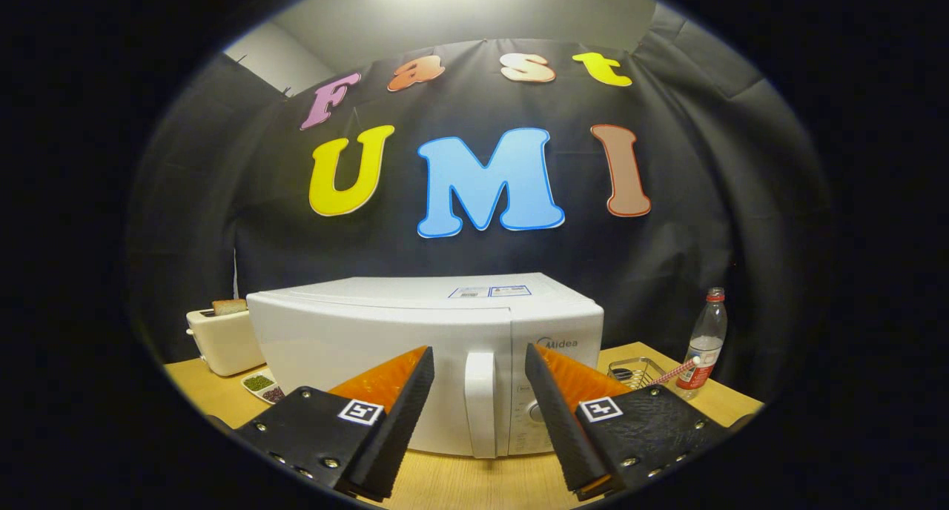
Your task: Open the microwave, put the food inside, and close the microwave door.
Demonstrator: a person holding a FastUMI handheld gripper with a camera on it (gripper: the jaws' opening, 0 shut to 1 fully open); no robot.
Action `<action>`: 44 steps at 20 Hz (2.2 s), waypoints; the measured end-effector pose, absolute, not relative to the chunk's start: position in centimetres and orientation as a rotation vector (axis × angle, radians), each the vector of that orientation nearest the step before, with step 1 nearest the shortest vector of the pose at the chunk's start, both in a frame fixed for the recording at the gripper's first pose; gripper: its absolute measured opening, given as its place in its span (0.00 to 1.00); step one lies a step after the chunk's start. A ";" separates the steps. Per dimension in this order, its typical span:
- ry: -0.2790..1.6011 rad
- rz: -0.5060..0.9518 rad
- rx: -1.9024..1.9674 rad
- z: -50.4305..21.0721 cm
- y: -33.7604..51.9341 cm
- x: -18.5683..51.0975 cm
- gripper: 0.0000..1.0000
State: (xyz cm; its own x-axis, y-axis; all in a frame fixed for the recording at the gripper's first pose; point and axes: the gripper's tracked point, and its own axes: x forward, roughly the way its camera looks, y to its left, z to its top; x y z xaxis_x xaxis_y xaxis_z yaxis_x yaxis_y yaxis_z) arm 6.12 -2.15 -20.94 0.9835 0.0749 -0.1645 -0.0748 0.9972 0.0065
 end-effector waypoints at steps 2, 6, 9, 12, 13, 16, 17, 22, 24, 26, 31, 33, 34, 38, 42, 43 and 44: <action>0.180 0.064 -0.016 -22.1 -2.1 6.4 0.81; 0.218 0.059 -0.028 -24.5 -1.9 6.9 0.81; 0.256 0.076 -0.021 -26.1 -1.4 7.3 0.68; 0.257 0.020 -0.047 -27.1 -2.9 8.5 0.52; 0.269 0.027 -0.036 -27.0 -2.8 8.6 0.36; 0.272 0.031 -0.007 -26.9 -2.8 7.1 0.36; 0.276 0.024 -0.016 -27.1 -2.4 8.2 0.24; 0.275 0.035 -0.025 -27.0 -2.7 7.8 0.24; 0.264 0.012 -0.040 -27.1 -2.8 8.2 0.17; 0.250 0.000 -0.077 -27.1 -2.9 8.0 0.11; 0.273 0.035 0.018 -27.1 -2.6 7.8 0.11; 0.286 0.030 -0.006 -27.3 -2.7 7.9 0.10; 0.287 0.036 -0.007 -27.2 -2.7 8.0 0.10; 0.311 0.053 0.027 -27.2 -2.7 7.9 0.10; 0.328 0.069 0.020 -27.2 -2.7 7.5 0.10; 0.340 0.072 0.024 -27.2 -2.6 6.9 0.11; 0.316 0.076 -0.003 -26.7 -2.1 5.6 0.10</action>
